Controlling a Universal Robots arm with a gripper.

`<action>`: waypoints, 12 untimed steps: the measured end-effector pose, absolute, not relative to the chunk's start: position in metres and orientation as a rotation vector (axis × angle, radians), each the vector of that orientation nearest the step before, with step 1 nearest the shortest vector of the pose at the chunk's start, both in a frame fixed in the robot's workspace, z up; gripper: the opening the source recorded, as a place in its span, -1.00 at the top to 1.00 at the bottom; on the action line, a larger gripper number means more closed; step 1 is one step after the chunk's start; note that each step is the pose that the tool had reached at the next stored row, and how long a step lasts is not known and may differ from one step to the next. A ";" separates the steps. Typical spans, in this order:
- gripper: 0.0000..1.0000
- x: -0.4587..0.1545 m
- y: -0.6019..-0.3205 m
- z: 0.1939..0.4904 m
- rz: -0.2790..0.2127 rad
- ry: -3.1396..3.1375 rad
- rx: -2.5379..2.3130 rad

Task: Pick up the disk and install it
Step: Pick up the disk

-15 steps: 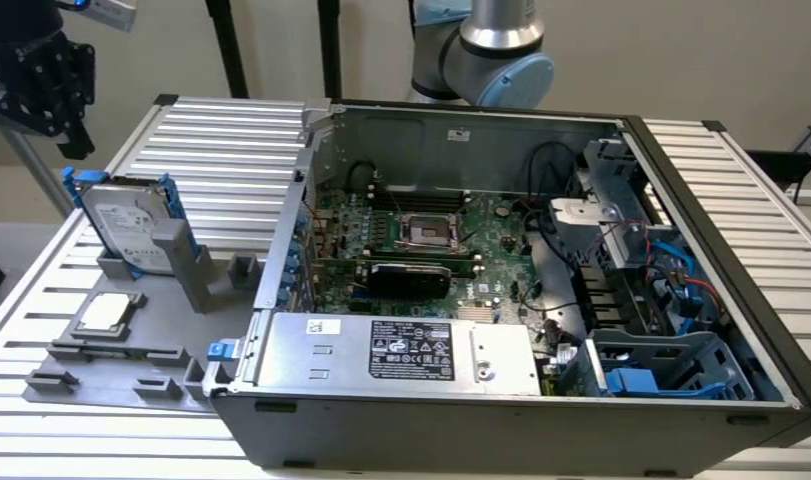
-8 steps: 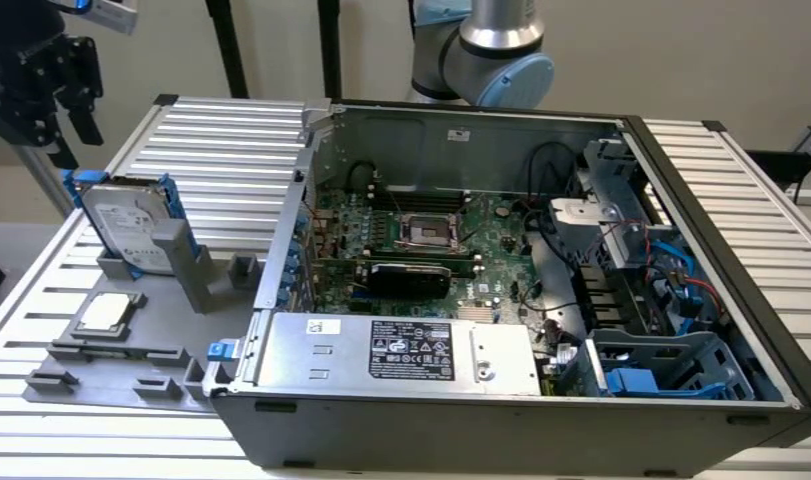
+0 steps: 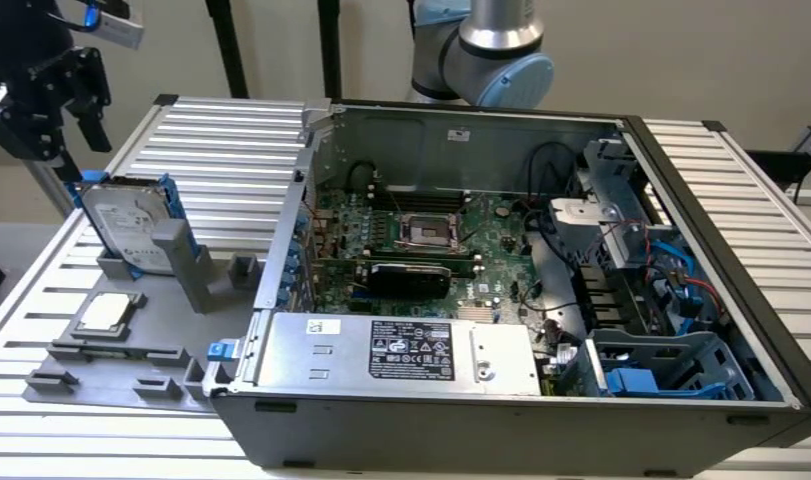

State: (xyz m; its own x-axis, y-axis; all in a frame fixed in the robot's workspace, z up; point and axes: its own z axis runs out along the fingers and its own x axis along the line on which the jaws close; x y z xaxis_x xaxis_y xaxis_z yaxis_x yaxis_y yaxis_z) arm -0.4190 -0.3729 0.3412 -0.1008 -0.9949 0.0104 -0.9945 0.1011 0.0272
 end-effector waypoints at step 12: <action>-0.19 -0.419 -0.373 0.319 -0.020 -2.283 2.120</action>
